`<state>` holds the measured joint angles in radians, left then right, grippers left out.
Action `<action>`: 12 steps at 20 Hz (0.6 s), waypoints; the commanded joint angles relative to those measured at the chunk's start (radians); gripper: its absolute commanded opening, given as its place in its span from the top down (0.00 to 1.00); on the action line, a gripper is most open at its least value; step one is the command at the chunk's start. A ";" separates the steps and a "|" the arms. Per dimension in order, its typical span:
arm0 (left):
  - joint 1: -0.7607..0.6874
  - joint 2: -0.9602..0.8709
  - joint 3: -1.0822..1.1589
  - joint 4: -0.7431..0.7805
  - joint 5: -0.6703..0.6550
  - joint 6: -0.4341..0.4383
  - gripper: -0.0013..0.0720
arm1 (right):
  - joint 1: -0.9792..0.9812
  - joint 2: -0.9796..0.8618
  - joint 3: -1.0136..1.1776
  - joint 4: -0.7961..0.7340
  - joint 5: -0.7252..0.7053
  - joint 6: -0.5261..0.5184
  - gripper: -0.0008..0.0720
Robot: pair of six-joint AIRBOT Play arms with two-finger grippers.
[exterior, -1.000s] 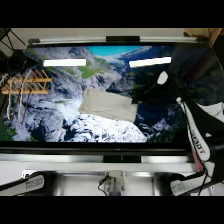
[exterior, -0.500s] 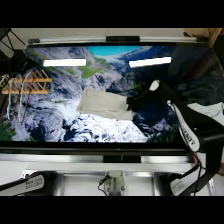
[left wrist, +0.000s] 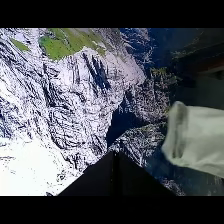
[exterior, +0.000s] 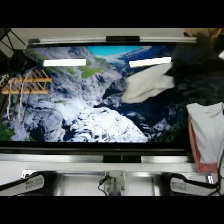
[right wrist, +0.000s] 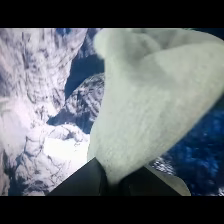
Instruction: Fold the shirts.
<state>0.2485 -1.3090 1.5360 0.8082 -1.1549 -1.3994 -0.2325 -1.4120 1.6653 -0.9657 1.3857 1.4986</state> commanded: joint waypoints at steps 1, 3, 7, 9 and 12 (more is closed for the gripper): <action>0.000 0.001 0.000 -0.015 -0.001 0.003 0.92 | -0.247 0.153 0.029 -0.076 0.138 0.018 0.88; 0.000 0.002 0.000 -0.050 -0.002 0.022 0.92 | -0.362 0.202 0.029 -0.169 0.149 -0.006 0.88; 0.000 0.006 0.000 -0.061 -0.002 0.031 0.92 | -0.559 0.218 0.029 -0.283 0.157 -0.024 0.88; 0.000 0.006 0.000 -0.061 -0.002 0.031 0.92 | -0.621 0.218 0.029 -0.300 0.210 -0.022 0.88; 0.000 0.006 0.000 -0.061 -0.002 0.053 0.92 | -0.679 0.218 0.029 -0.447 0.343 -0.026 0.88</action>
<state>0.2485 -1.3033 1.5360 0.7506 -1.1561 -1.3632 -0.8383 -1.1995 1.6936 -1.2823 1.6165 1.4765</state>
